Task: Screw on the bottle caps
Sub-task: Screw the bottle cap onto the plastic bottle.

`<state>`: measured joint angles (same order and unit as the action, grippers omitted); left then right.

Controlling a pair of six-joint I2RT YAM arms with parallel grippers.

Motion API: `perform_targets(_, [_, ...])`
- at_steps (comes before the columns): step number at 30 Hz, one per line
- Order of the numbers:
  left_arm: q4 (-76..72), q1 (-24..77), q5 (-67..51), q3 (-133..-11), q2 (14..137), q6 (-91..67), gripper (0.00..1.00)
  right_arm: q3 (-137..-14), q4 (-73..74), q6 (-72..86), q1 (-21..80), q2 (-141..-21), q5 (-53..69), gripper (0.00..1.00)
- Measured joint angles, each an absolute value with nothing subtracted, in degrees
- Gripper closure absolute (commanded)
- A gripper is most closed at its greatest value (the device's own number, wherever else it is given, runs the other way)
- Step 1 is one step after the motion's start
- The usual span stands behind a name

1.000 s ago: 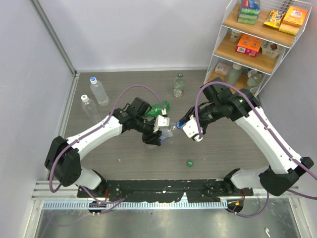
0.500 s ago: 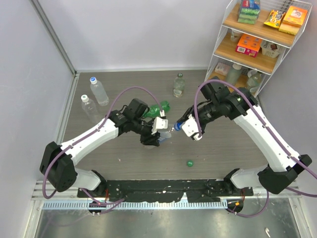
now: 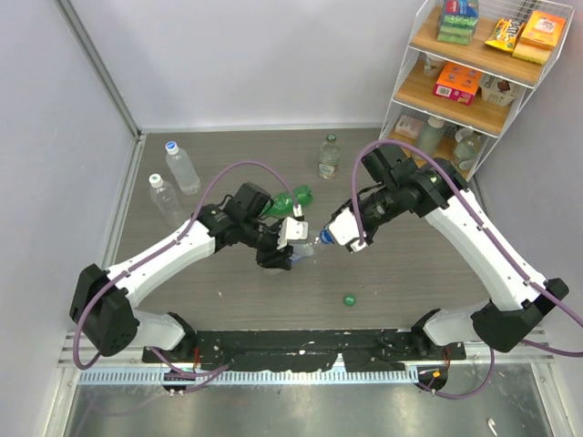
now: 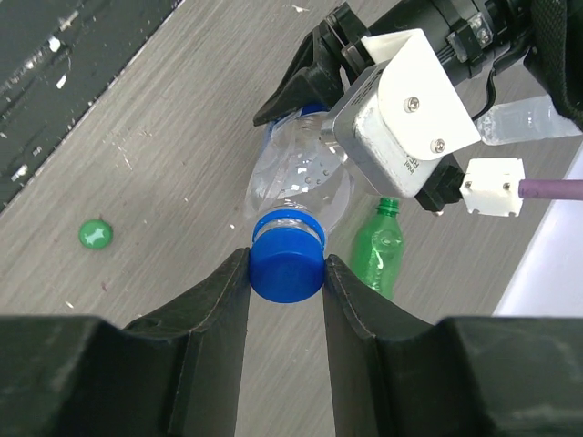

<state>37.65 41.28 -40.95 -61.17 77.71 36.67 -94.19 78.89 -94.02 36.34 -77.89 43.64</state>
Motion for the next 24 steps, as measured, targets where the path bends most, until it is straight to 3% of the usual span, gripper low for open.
perform_targets(9, [37.52, 41.39, -37.19, -61.73, 76.34, 37.36, 0.98, -93.58, 75.72, -82.21, 36.25, -77.65, 46.26, 0.99])
perform_targets(18, [37.45, 41.08, -30.74, -61.80, 74.50, 35.66, 0.98, -78.37, 46.68, -44.51, 36.14, -68.45, 41.43, 0.99])
perform_targets(24, [38.11, 41.10, -29.45, -62.30, 72.36, 35.20, 0.98, -76.60, 39.53, -34.28, 36.53, -67.07, 40.07, 0.99])
